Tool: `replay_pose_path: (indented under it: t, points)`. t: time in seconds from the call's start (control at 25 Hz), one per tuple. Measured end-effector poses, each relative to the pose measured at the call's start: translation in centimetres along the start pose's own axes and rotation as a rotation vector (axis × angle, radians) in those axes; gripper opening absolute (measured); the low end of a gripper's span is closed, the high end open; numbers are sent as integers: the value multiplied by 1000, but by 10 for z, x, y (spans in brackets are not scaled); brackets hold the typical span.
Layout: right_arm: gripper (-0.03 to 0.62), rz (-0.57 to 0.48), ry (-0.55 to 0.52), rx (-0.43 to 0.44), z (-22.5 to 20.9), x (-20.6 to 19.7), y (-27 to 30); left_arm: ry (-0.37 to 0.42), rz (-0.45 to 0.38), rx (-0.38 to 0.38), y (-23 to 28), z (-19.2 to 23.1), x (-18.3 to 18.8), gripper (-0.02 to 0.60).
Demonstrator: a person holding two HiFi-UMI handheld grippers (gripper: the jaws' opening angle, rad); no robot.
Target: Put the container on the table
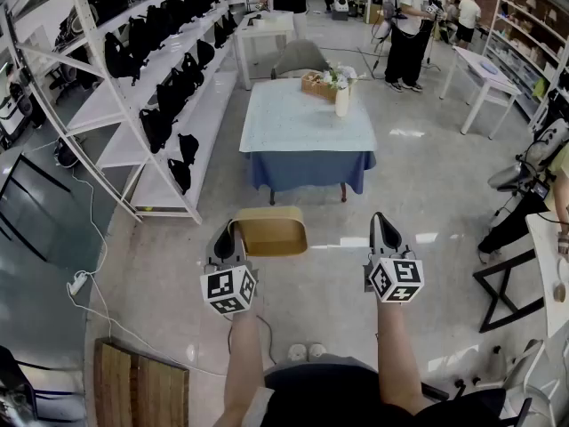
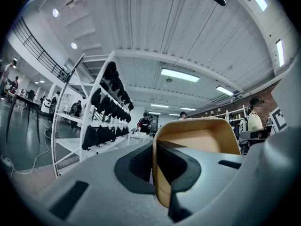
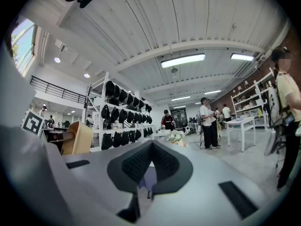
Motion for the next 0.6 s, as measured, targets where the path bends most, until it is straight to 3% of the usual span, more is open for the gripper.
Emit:
replay_pose_path:
  t: [0.6]
  points:
    - [-2,-6,11,6,-4,-1,25,-3,21,-21,27,4,-8,9]
Point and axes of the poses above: the fingertips, and each gripper's own axes: y forward along the fingers, z to its left, x out of its top, the point moved 6 cm from there along -y, backward along the fingers, and after that the axes turned 2 degrees about -y, right-handed, at the moved point
